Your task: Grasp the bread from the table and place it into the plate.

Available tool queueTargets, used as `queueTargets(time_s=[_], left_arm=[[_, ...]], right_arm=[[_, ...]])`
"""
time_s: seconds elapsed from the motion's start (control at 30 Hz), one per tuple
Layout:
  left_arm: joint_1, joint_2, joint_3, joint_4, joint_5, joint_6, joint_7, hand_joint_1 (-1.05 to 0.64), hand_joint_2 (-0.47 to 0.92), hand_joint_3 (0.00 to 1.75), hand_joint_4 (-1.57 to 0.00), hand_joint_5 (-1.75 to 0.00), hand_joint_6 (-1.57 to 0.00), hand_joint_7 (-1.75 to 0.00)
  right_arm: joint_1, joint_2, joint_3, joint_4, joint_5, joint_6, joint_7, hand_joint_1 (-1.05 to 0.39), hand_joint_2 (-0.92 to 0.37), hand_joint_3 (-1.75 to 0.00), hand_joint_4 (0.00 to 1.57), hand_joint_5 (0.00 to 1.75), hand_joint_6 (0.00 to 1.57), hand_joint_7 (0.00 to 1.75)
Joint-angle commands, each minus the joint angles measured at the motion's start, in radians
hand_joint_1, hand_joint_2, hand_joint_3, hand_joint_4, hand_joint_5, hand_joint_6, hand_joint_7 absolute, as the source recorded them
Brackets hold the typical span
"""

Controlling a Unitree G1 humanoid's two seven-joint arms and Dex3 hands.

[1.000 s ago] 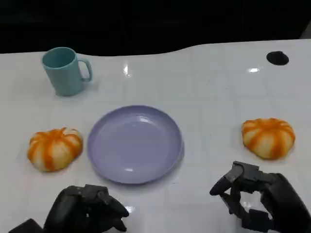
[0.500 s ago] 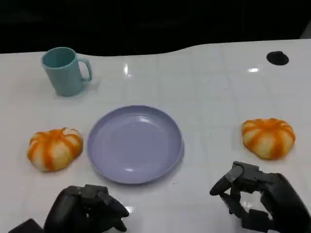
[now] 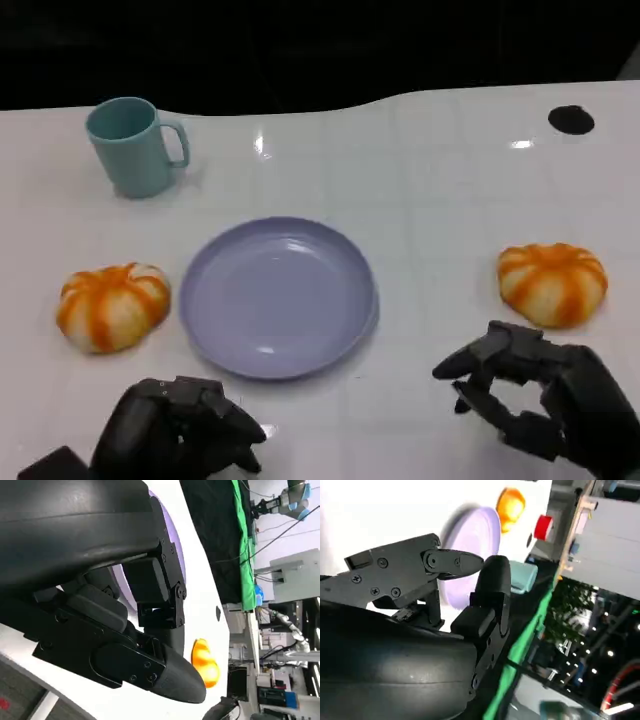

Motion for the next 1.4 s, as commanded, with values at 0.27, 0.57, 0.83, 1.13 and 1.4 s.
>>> queueTargets(time_s=[0.27,0.57,0.83,1.13,1.4], left_arm=[[-0.001,0.013,0.007,0.006,-0.002,-0.002,0.001,-1.05,0.89,0.00,-1.24,-0.94,-1.34,-0.58],[-0.008,0.015,0.006,0.015,0.007,-0.008,0.005,-1.05,0.90,0.00,-1.24,-0.94,-1.34,-0.59],[-0.012,0.014,0.004,0.020,0.008,-0.008,0.002,-1.05,0.90,0.00,-1.24,-0.94,-1.34,-0.59],[-0.009,0.010,0.003,0.012,0.005,-0.001,0.005,-1.05,0.89,0.00,-1.24,-0.94,-1.35,-0.59],[-0.011,0.010,0.004,0.015,-0.004,-0.003,-0.003,-1.05,0.89,0.00,-1.24,-0.94,-1.34,-0.58]], right_arm=[[-0.079,-0.057,-0.070,0.061,-0.155,-0.080,-0.111,-0.26,-0.92,-0.21,0.48,0.78,0.66,0.30],[-0.149,-0.181,-0.100,0.050,-0.504,-0.065,-0.314,-0.37,-0.92,-0.14,0.23,0.55,0.49,0.04],[-0.156,-0.295,-0.072,-0.111,-0.881,0.223,-0.419,-0.55,-0.92,-0.06,0.01,0.48,0.33,0.00],[-0.167,-0.330,0.002,-0.227,-1.035,0.494,-0.327,-0.57,-0.88,-0.01,0.00,0.52,0.29,0.01],[-0.253,-0.332,0.100,-0.158,-1.067,0.602,-0.267,-0.51,-0.80,0.00,0.03,0.56,0.35,0.02]])
